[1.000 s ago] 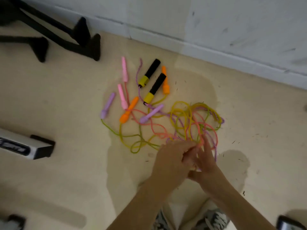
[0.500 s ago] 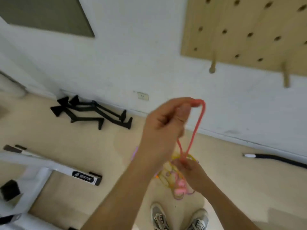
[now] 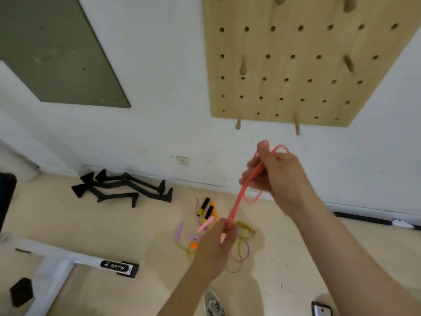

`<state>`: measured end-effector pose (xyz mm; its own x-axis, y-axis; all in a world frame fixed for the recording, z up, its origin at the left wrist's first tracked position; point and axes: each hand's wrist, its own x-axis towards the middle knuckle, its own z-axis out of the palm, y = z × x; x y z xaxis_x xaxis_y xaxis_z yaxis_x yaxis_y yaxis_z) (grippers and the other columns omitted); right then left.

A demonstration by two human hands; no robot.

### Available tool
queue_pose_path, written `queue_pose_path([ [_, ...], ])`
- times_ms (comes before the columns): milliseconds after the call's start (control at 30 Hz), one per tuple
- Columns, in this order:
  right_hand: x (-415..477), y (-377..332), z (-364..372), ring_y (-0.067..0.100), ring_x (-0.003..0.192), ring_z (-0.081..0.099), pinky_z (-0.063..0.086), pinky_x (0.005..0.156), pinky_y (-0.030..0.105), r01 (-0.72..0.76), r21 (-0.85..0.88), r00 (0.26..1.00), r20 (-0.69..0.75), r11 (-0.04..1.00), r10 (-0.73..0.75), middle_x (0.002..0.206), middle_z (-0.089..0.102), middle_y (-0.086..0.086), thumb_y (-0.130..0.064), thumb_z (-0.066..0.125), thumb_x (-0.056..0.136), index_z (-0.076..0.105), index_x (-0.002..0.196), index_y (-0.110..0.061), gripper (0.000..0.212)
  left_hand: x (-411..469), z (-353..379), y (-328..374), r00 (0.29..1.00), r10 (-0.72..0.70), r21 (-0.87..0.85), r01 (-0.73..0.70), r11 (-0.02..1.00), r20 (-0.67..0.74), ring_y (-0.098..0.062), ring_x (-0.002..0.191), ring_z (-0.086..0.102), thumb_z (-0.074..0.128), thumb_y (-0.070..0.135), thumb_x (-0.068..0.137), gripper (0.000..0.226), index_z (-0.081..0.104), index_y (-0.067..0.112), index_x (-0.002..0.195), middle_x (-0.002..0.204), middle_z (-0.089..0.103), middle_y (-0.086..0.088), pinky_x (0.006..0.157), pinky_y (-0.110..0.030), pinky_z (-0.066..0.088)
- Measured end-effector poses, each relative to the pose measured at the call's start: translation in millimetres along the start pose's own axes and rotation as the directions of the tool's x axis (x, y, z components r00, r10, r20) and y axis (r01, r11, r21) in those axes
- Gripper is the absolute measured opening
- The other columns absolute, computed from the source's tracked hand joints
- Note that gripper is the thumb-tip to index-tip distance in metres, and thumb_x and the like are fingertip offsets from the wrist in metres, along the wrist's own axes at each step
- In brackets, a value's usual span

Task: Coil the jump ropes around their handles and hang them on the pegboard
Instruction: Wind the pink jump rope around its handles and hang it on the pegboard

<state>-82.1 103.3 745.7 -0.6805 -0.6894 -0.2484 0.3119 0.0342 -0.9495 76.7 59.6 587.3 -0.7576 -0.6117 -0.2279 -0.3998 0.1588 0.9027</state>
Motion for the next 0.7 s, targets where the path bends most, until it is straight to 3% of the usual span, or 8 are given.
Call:
queue_pose_path([
  [100, -20, -23, -12, 0.025, 0.057, 0.069, 0.058, 0.052, 0.028, 0.059, 0.185, 0.998, 0.014, 0.981, -0.063, 0.059, 0.066, 0.014, -0.031, 0.046, 0.1, 0.058, 0.078, 0.002, 0.041, -25, -4, 2, 0.995, -0.073, 0.079, 0.078, 0.994, -0.068, -0.009, 0.077, 0.063, 0.049, 0.03, 0.096, 0.021, 0.065, 0.019, 0.088, 0.08, 0.07, 0.003, 0.079, -0.038, 0.049],
  [200, -36, -30, -28, 0.027, 0.081, 0.071, 0.059, 0.069, 0.033, 0.013, 0.369, 0.994, 0.093, 0.929, -0.051, 0.082, 0.069, 0.017, -0.036, 0.047, 0.098, 0.059, 0.09, 0.002, 0.04, -61, -14, 54, 0.97, -0.023, -0.074, 0.006, 0.997, -0.242, -0.026, 0.067, 0.065, 0.046, 0.021, 0.099, 0.037, 0.064, 0.013, 0.068, 0.065, 0.07, -0.006, 0.077, -0.048, 0.054],
  [333, -77, 6, -40, 0.019, 0.109, 0.058, 0.052, 0.083, 0.043, -0.161, 0.003, 0.966, 0.203, 0.987, 0.157, 0.116, 0.062, 0.007, -0.068, 0.05, 0.077, 0.056, 0.114, -0.011, 0.069, -91, -37, 143, 0.931, -0.002, -0.436, -0.168, 0.884, -0.364, -0.021, 0.049, 0.063, 0.04, 0.026, 0.101, 0.035, 0.055, 0.008, 0.075, 0.055, 0.063, -0.005, 0.052, -0.029, 0.054],
  [400, -112, 37, -40, 0.017, 0.111, 0.059, 0.047, 0.086, 0.04, -0.249, -0.152, 0.868, 0.404, 0.957, 0.29, 0.123, 0.064, 0.01, -0.076, 0.047, 0.065, 0.056, 0.122, -0.014, 0.085, -101, -43, 173, 0.938, 0.031, -0.514, -0.217, 0.83, -0.344, -0.02, 0.049, 0.063, 0.039, 0.03, 0.101, 0.035, 0.054, 0.01, 0.076, 0.056, 0.062, -0.003, 0.052, -0.028, 0.054],
  [467, -151, 65, -40, 0.018, 0.116, 0.061, 0.046, 0.089, 0.037, -0.244, -0.23, 0.717, 0.611, 0.942, 0.335, 0.121, 0.067, 0.011, -0.077, 0.044, 0.072, 0.054, 0.129, -0.017, 0.083, -109, -40, 195, 0.942, 0.035, -0.54, -0.221, 0.812, -0.333, -0.02, 0.05, 0.064, 0.038, 0.032, 0.101, 0.034, 0.052, 0.009, 0.08, 0.056, 0.062, -0.003, 0.056, -0.031, 0.057],
  [500, -167, 74, -41, 0.02, 0.115, 0.062, 0.046, 0.091, 0.038, -0.225, -0.247, 0.682, 0.651, 0.943, 0.333, 0.117, 0.069, 0.01, -0.071, 0.044, 0.079, 0.053, 0.13, -0.02, 0.072, -111, -37, 202, 0.942, 0.028, -0.548, -0.218, 0.807, -0.334, -0.02, 0.05, 0.065, 0.039, 0.032, 0.101, 0.034, 0.051, 0.008, 0.082, 0.056, 0.063, -0.004, 0.057, -0.033, 0.057],
  [600, -199, 82, -46, 0.026, 0.103, 0.067, 0.05, 0.09, 0.042, -0.157, -0.216, 0.727, 0.635, 0.964, 0.261, 0.103, 0.071, 0.012, -0.037, 0.057, 0.092, 0.055, 0.124, -0.024, 0.035, -118, -36, 212, 0.932, -0.015, -0.595, -0.218, 0.773, -0.361, -0.022, 0.055, 0.068, 0.04, 0.031, 0.101, 0.031, 0.05, 0.004, 0.089, 0.064, 0.063, -0.01, 0.06, -0.036, 0.059],
  [700, -214, 73, -42, 0.02, 0.072, 0.063, 0.052, 0.07, 0.028, -0.074, -0.195, 0.827, 0.536, 0.978, 0.17, 0.077, 0.064, 0.002, -0.021, 0.066, 0.089, 0.059, 0.115, -0.021, 0.027, -126, -41, 215, 0.94, -0.076, -0.695, -0.19, 0.694, -0.333, -0.024, 0.061, 0.071, 0.041, 0.029, 0.101, 0.03, 0.051, 0.003, 0.089, 0.071, 0.065, -0.014, 0.057, -0.033, 0.06],
])
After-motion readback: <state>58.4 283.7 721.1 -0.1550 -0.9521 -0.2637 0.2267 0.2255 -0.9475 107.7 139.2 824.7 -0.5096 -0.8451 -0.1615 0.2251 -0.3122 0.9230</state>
